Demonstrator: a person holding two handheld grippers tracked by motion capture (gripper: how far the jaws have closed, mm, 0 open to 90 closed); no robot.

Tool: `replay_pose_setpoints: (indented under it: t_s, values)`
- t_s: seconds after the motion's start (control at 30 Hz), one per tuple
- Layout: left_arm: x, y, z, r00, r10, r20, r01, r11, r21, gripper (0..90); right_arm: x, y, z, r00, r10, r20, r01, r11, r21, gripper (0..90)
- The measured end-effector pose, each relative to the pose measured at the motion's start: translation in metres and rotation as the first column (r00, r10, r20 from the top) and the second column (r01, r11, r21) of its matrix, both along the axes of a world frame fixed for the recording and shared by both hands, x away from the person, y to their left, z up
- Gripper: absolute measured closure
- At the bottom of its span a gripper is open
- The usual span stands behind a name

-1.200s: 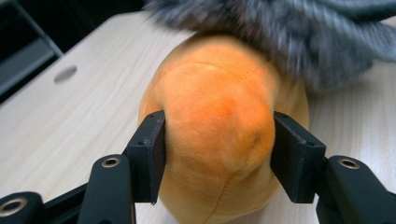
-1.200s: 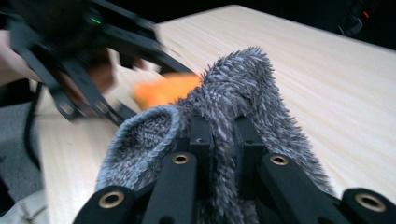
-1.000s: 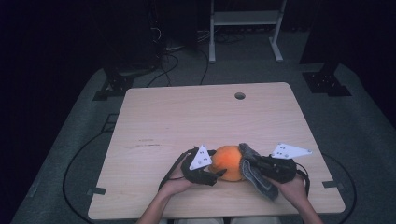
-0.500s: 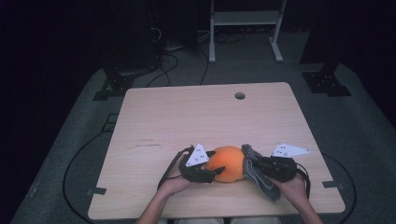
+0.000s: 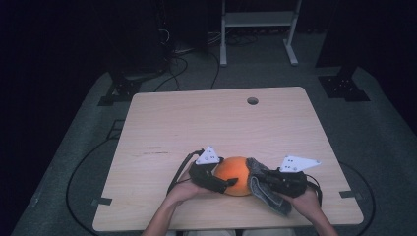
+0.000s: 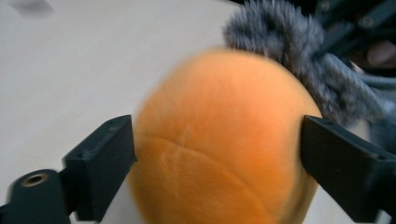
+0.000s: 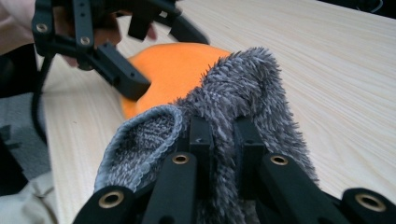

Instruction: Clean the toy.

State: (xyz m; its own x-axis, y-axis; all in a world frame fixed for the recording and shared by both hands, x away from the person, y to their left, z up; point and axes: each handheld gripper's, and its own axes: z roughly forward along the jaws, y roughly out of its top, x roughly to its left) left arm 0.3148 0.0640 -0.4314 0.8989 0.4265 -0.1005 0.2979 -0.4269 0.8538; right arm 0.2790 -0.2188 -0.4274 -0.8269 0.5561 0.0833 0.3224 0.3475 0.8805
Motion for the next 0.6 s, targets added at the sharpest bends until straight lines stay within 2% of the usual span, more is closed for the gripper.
replay_pose_setpoints:
  t_s: [0.07, 0.1, 0.17, 0.2, 0.23, 0.27, 0.3, 0.37, 0.43, 0.53, 0.57, 0.6]
  values:
    - [-0.005, -0.002, 0.002, 0.9986, 0.018, 0.05, -0.018, 0.9998, 0.003, 33.7, 0.002, -0.003, 0.0, 0.9997, -0.019, -0.014, 0.019, 1.0, 0.01, 80.3]
    - [-0.007, -0.003, 0.005, 0.9964, 0.032, 0.079, -0.03, 0.9994, -0.018, 37.8, 0.003, -0.005, 0.001, 0.9994, -0.03, -0.015, 0.03, 0.999, 0.022, 80.3]
    - [-0.009, -0.004, 0.007, 0.9903, 0.06, 0.126, -0.052, 0.9965, -0.066, 41.6, 0.002, -0.007, 0.005, 0.9982, -0.061, 0.0, 0.061, 0.997, 0.051, 80.3]
    - [-0.009, -0.004, 0.008, 0.9867, 0.074, 0.145, -0.064, 0.9954, -0.071, 41.8, 0.002, -0.007, 0.007, 0.9978, -0.065, 0.009, 0.065, 0.995, 0.077, 80.4]
    - [-0.009, -0.005, 0.007, 0.9809, 0.097, 0.169, -0.084, 0.9931, -0.083, 41.7, 0.002, -0.006, 0.009, 0.9974, -0.07, 0.016, 0.068, 0.994, 0.089, 80.4]
    - [-0.009, -0.006, 0.005, 0.9782, 0.104, 0.18, -0.092, 0.9927, -0.079, 41.2, 0.003, -0.004, 0.009, 0.9968, -0.075, 0.025, 0.073, 0.993, 0.093, 80.3]
    - [-0.007, -0.005, 0.003, 0.9808, 0.102, 0.166, -0.092, 0.9935, -0.067, 40.4, 0.005, -0.001, 0.008, 0.9964, -0.081, 0.025, 0.079, 0.993, 0.085, 80.3]
    - [-0.003, 0.001, 0.0, 0.9847, 0.115, 0.131, -0.109, 0.9928, -0.05, 38.3, 0.01, 0.002, -0.002, 0.996, -0.089, -0.002, 0.089, 0.993, 0.073, 80.3]
    - [-0.001, 0.009, -0.004, 0.9902, 0.1, 0.098, -0.096, 0.9944, -0.044, 37.0, 0.014, 0.001, -0.011, 0.9932, -0.113, -0.028, 0.114, 0.992, 0.051, 80.3]
    - [-0.004, 0.012, -0.004, 0.9923, 0.06, 0.108, -0.059, 0.9981, -0.017, 36.5, 0.021, -0.007, -0.018, 0.9825, -0.172, -0.072, 0.172, 0.985, -0.006, 80.4]
    - [-0.005, 0.011, -0.003, 0.992, 0.053, 0.115, -0.053, 0.9986, -0.003, 36.5, 0.02, -0.008, -0.017, 0.9817, -0.176, -0.072, 0.176, 0.984, -0.01, 80.5]
    - [-0.007, 0.01, -0.003, 0.9923, 0.042, 0.117, -0.043, 0.999, 0.012, 36.5, 0.017, -0.008, -0.014, 0.9837, -0.169, -0.062, 0.17, 0.985, 0.009, 80.4]
